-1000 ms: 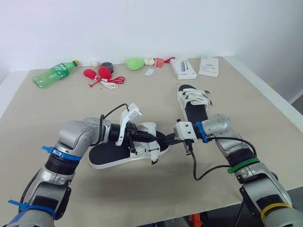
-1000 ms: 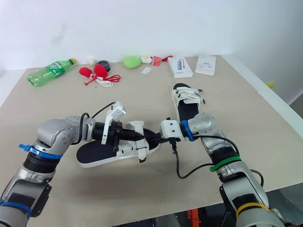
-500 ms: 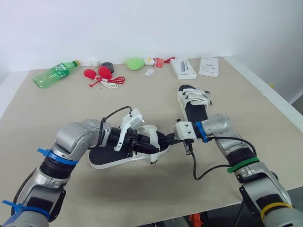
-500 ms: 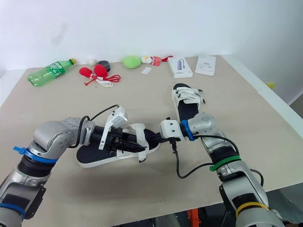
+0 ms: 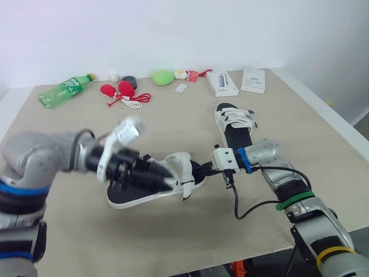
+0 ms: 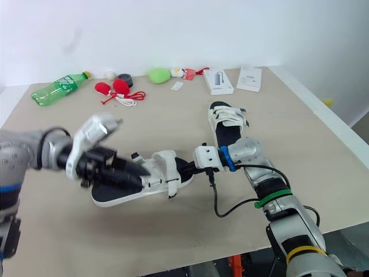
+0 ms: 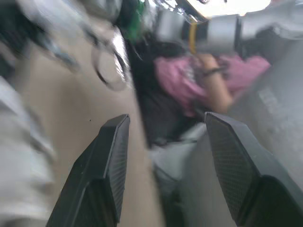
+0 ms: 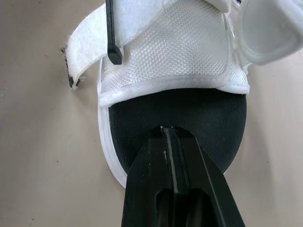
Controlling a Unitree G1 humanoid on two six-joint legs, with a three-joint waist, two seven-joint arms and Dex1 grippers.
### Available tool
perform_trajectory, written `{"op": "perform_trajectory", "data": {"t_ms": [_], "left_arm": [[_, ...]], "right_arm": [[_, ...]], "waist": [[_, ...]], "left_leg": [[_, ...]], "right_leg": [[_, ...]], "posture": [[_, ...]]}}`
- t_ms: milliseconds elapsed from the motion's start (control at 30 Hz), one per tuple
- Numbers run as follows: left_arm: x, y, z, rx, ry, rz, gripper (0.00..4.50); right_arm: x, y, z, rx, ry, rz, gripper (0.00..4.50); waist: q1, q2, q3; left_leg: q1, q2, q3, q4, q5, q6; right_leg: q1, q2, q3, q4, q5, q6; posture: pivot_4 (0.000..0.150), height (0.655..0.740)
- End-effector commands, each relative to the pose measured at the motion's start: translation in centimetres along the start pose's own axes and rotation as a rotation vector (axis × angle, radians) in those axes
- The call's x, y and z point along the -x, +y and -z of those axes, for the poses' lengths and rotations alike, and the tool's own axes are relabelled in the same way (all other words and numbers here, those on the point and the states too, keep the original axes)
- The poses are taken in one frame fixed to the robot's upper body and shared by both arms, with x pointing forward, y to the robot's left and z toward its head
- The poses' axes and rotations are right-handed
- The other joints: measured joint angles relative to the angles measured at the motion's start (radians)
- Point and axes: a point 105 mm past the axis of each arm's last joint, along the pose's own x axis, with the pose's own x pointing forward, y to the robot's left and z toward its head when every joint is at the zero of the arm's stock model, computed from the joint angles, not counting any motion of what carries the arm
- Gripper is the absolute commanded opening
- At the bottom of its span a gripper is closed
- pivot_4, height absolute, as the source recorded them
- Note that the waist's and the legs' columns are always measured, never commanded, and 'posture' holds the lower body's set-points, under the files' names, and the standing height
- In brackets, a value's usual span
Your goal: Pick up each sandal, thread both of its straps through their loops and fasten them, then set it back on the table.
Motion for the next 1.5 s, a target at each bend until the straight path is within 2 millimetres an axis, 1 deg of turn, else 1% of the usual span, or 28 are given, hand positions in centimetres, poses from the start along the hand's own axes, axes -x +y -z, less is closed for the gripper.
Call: {"op": "perform_trajectory", "data": {"t_ms": [33, 67, 133, 200, 267, 367, 500, 667, 900, 1067, 1200, 1367, 1500], "left_arm": [[-1.0, -0.1, 1.0, -0.021, 0.025, -0.039, 2.58], [-1.3, 0.6, 1.6, -0.022, 0.038, -0.081, 2.58], [-1.6, 1.6, 2.1, -0.026, 0.041, -0.139, 2.58], [-1.6, 3.7, 2.5, -0.032, 0.028, -0.257, 2.58], [-1.5, 5.8, 2.4, -0.028, -0.003, -0.367, 2.58], [-1.6, 7.1, 2.2, -0.05, -0.037, -0.43, 2.58], [-2.1, 7.2, 2.1, -0.08, -0.054, -0.432, 2.58], [-2.2, 7.7, 2.8, -0.134, -0.031, -0.47, 2.58], [-2.7, 8.2, 3.7, -0.139, -0.035, -0.479, 2.58], [-3.2, 8.6, 2.9, -0.125, -0.096, -0.488, 2.58], [-3.7, 8.6, 2.7, -0.132, -0.109, -0.475, 2.58], [-4.6, 8.5, 3.0, -0.124, -0.09, -0.44, 2.58], [-5.0, 8.5, 2.9, -0.107, -0.117, -0.414, 1.59]], "right_arm": [[-0.7, 1.0, 1.5, -0.048, 0.059, -0.037, 0.0], [-0.7, 1.0, 1.5, -0.048, 0.058, -0.038, 0.0], [-0.8, 1.0, 1.5, -0.048, 0.057, -0.038, 0.0], [-0.8, 0.9, 1.5, -0.048, 0.056, -0.037, 0.0], [-0.8, 0.9, 1.5, -0.049, 0.055, -0.036, 0.0], [-0.8, 1.0, 1.5, -0.048, 0.052, -0.038, 0.0], [-0.8, 1.0, 1.4, -0.052, 0.051, -0.037, 0.0], [-0.7, 0.9, 1.4, -0.052, 0.054, -0.036, 0.0], [-0.9, 0.9, 1.3, -0.049, 0.049, -0.039, 0.0], [-0.9, 0.9, 1.4, -0.048, 0.051, -0.041, 0.0], [-0.7, 0.9, 1.5, -0.047, 0.057, -0.041, 0.0], [-0.8, 1.1, 1.4, -0.046, 0.055, -0.041, 0.0], [-0.8, 1.1, 1.5, -0.047, 0.056, -0.041, 0.0]], "waist": [[0.0, -0.001, 0.0], [0.0, -0.001, 0.0], [0.0, -0.001, 0.0], [0.0, 0.0, 0.0], [0.0, 0.0, 0.0], [0.0, -0.001, 0.0], [0.0, 0.0, 0.0], [0.0, 0.0, 0.0], [0.0, 0.0, 0.0], [0.0, 0.0, 0.0], [0.001, 0.0, 0.0], [0.003, 0.0, 0.0], [0.003, 0.0, 0.0]], "left_leg": [[0.0, 0.0, 0.0, 0.0, 0.0, 0.0], [0.0, 0.0, -0.001, 0.0, 0.0, 0.0], [0.002, 0.0, -0.002, 0.0, 0.0, 0.0], [0.002, 0.0, -0.002, 0.0, 0.0, -0.001], [0.002, 0.0, -0.002, 0.0, 0.0, -0.001], [0.002, 0.0, -0.002, 0.0, 0.0, -0.001], [0.002, 0.0, -0.001, 0.0, 0.0, -0.001], [0.002, 0.0, -0.001, 0.0, 0.0, -0.001], [0.002, 0.0, -0.001, 0.0, 0.0, 0.0], [0.002, 0.0, -0.001, 0.0, 0.0, 0.0], [0.002, 0.0, -0.001, 0.0, 0.0, 0.0], [0.002, -0.001, -0.001, 0.0, 0.0, 0.0], [0.002, -0.002, -0.001, 0.001, 0.0, 0.0]], "right_leg": [[0.0, 0.0, 0.0, 0.0, 0.0, 0.0], [0.0, 0.0, -0.001, 0.0, 0.0, 0.0], [0.001, 0.0, 0.0, 0.0, 0.0, -0.001], [0.001, 0.001, 0.0, 0.0, 0.0, -0.001], [0.002, 0.001, 0.0, 0.0, 0.0, -0.001], [0.002, 0.001, 0.0, 0.0, 0.001, -0.001], [0.002, 0.001, 0.001, 0.0, 0.001, -0.001], [0.002, 0.001, 0.001, 0.0, 0.001, -0.001], [0.002, 0.0, 0.001, 0.0, 0.001, -0.001], [0.002, 0.0, 0.001, 0.0, 0.001, -0.001], [0.002, 0.001, 0.0, 0.0, 0.001, -0.001], [0.002, 0.0, 0.0, 0.0, 0.001, -0.001], [0.002, -0.001, 0.001, 0.0, 0.001, 0.0]], "posture": [[0.15, 0.74], [0.15, 0.74], [0.15, 0.74], [0.15, 0.74], [0.15, 0.74], [0.15, 0.74], [0.15, 0.74], [0.15, 0.74], [0.15, 0.74], [0.15, 0.74], [0.15, 0.74], [0.15, 0.74], [0.15, 0.74]]}}
